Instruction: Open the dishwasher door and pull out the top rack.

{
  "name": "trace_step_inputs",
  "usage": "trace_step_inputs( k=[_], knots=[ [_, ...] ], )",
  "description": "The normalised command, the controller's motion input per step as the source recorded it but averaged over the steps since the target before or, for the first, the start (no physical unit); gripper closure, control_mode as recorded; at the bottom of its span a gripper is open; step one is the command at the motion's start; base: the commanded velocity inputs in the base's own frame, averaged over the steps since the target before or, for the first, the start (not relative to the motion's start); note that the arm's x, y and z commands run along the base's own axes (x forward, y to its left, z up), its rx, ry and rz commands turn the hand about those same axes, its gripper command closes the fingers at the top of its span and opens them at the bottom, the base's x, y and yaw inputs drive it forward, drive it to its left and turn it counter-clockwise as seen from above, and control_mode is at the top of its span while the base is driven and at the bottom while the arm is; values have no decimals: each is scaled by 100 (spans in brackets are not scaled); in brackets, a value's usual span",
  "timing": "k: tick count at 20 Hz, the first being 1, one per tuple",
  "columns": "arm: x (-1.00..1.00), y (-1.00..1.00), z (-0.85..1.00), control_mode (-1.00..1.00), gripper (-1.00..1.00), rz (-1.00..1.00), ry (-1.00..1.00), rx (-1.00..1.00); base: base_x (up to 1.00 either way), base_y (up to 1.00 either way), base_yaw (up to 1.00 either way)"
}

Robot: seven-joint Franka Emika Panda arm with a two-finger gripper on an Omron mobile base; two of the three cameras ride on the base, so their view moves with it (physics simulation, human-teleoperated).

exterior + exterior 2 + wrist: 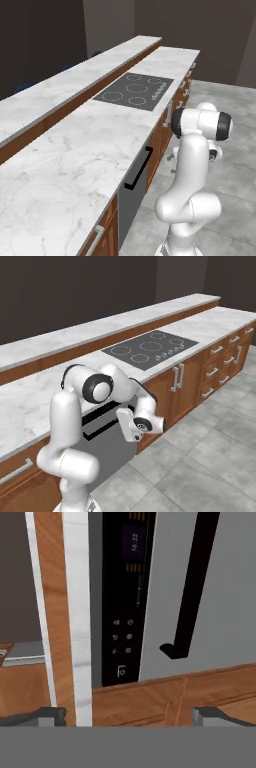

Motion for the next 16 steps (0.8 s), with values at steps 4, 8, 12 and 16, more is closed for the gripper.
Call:
trace_step_inputs(
  k=[4, 8, 12, 16],
  knots=[
    [25, 10, -23, -100, -100, 0, -10, 1, 0, 0, 0],
    [26, 19, -23, -100, -100, 0, -9, 0, 0, 0, 0],
    [24, 23, -21, -100, -100, 0, -7, 0, 0, 0, 0],
    [26, 23, -23, -100, -100, 0, -5, 0, 0, 0, 0]
  ],
)
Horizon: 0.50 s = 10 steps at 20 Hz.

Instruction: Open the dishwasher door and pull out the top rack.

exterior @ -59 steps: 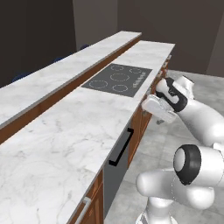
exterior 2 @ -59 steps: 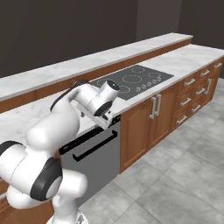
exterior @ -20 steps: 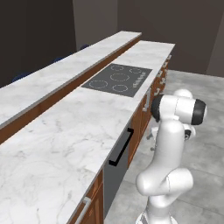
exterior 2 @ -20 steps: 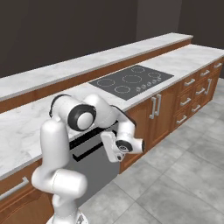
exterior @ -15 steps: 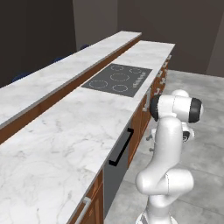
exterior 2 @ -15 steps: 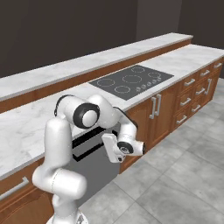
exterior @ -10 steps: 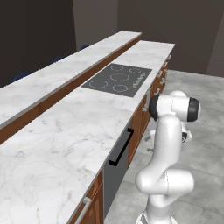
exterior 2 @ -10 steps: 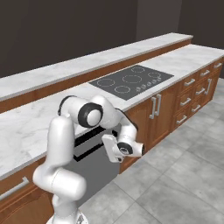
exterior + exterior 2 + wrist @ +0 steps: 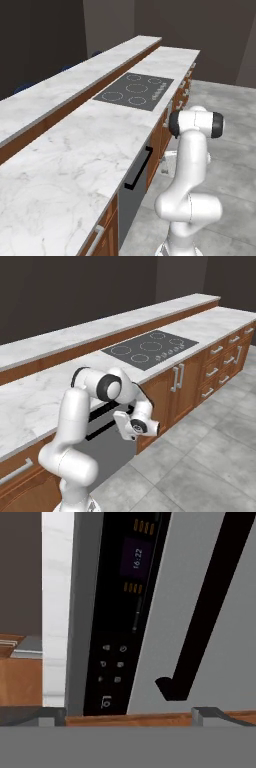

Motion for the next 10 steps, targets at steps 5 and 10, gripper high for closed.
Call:
trace_step_inputs(
  k=[5, 10],
  knots=[
    [30, 24, -26, -100, -100, 0, 0, 0, 0, 0, 0],
    [33, 17, -31, -100, -100, 0, 0, 0, 0, 0, 0]
  ],
)
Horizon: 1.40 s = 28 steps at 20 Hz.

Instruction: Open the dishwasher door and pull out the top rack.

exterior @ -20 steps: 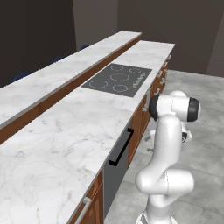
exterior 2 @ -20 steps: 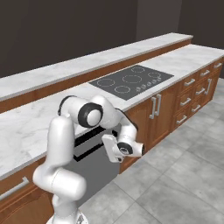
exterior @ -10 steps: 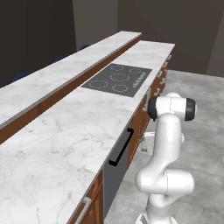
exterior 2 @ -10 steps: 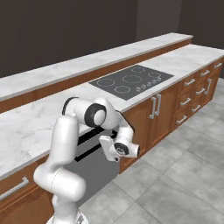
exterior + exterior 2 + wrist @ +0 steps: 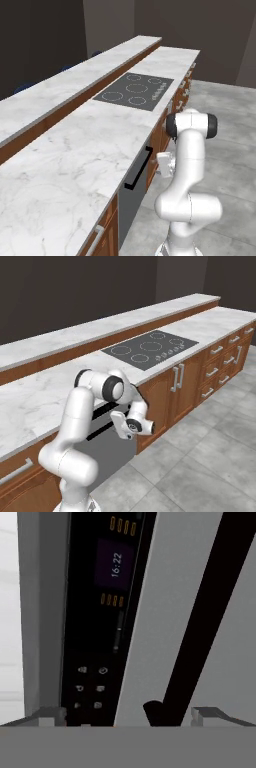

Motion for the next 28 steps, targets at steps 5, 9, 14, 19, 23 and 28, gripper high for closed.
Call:
trace_step_inputs(
  k=[5, 9, 14, 19, 23, 28],
  knots=[
    [35, 17, -31, -100, -100, 0, 0, 0, 0, 0, 0],
    [34, 17, -32, -100, -100, 0, 0, 0, 0, 0, 0],
    [29, 15, -30, -100, -100, 0, 0, 1, 0, 0, 0],
    [24, 13, -31, -100, -100, 0, 0, 1, 0, 0, 0],
    [23, 17, -30, -100, -100, 0, 0, 0, 0, 0, 0],
    [23, 21, -31, -100, -100, 0, 0, 0, 0, 0, 0]
  ],
)
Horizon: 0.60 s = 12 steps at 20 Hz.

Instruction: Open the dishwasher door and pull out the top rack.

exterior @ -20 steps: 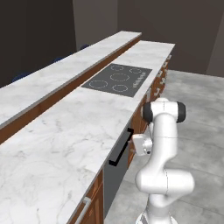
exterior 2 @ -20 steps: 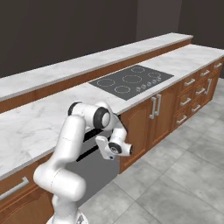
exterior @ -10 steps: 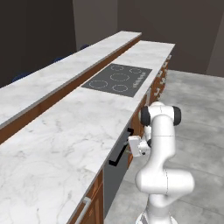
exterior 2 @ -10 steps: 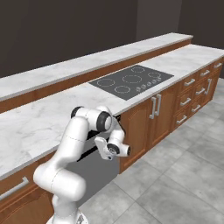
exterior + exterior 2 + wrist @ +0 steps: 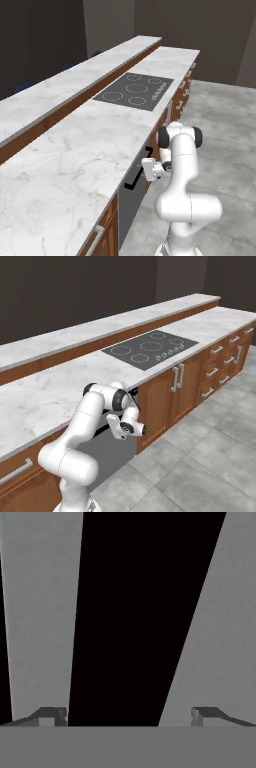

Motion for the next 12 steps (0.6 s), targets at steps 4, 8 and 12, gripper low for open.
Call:
trace_step_inputs(
  k=[4, 8, 12],
  knots=[
    [23, 32, -33, -100, 100, 0, 0, 0, 0, 0, 0],
    [9, 11, -26, -100, 100, -1, 0, 0, 0, 0, 0],
    [0, -17, -26, -100, 100, -6, 0, 0, 0, 0, 0]
  ],
)
